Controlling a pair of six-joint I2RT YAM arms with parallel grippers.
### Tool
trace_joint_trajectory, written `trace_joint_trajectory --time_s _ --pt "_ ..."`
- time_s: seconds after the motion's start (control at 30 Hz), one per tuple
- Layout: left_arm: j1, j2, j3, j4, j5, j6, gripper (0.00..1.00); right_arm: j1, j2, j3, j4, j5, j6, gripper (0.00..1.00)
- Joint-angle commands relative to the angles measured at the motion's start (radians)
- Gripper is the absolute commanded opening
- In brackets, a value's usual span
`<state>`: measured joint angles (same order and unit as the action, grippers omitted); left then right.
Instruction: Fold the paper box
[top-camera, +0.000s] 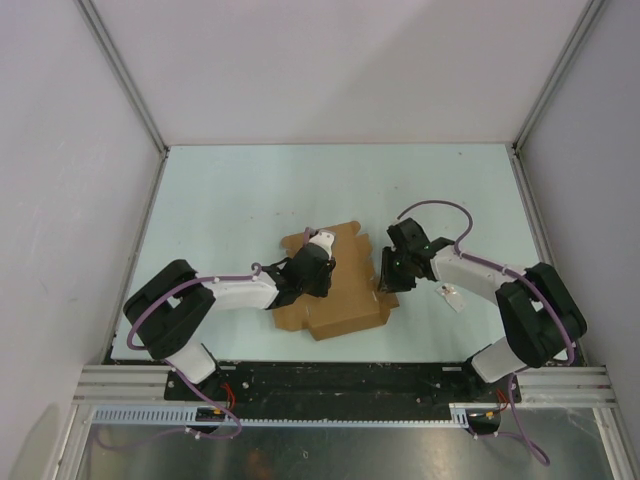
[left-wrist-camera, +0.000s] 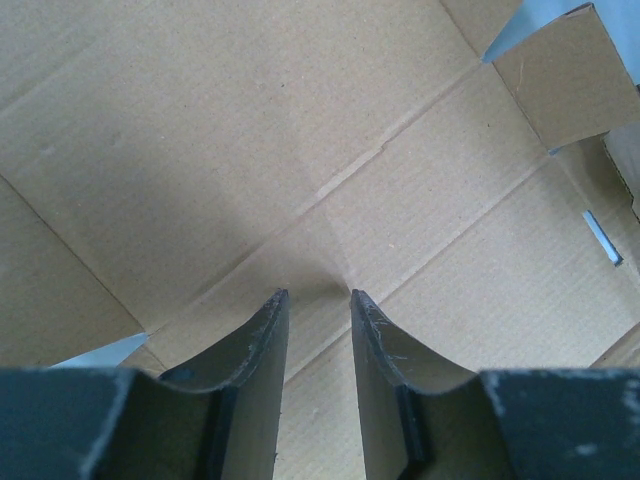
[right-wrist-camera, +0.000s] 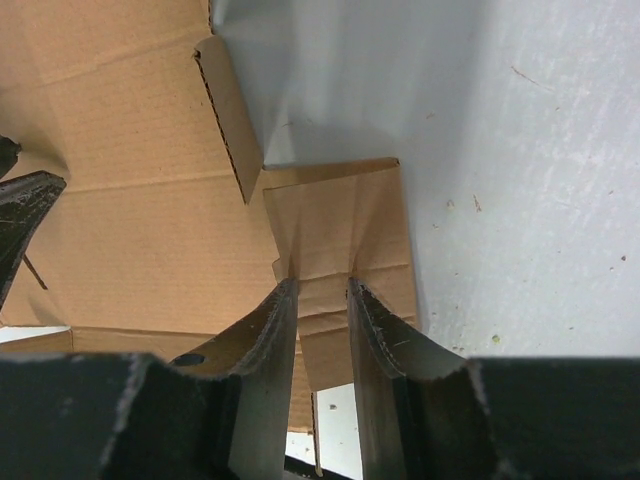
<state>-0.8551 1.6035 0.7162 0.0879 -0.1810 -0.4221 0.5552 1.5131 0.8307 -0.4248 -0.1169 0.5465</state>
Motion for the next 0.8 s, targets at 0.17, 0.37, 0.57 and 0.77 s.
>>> trace_joint_trajectory --time_s 0.17,0.37,0.57,0.77 --pt "-0.001 0.004 -0.012 -0.022 0.0 -0.023 0.36 0.029 0.024 0.004 0.012 0.034 0.006 0.32" --pt "-0.001 0.006 -0.011 -0.022 0.002 -0.021 0.36 -0.015 -0.08 0.004 -0.037 0.051 0.007 0.35" --pt "-0.001 0.007 -0.009 -0.022 0.003 -0.023 0.36 -0.093 -0.134 0.004 -0.118 0.077 0.017 0.5" --pt "-0.001 0.009 -0.008 -0.022 0.002 -0.021 0.36 -0.127 -0.129 -0.028 -0.063 -0.025 0.033 0.67"
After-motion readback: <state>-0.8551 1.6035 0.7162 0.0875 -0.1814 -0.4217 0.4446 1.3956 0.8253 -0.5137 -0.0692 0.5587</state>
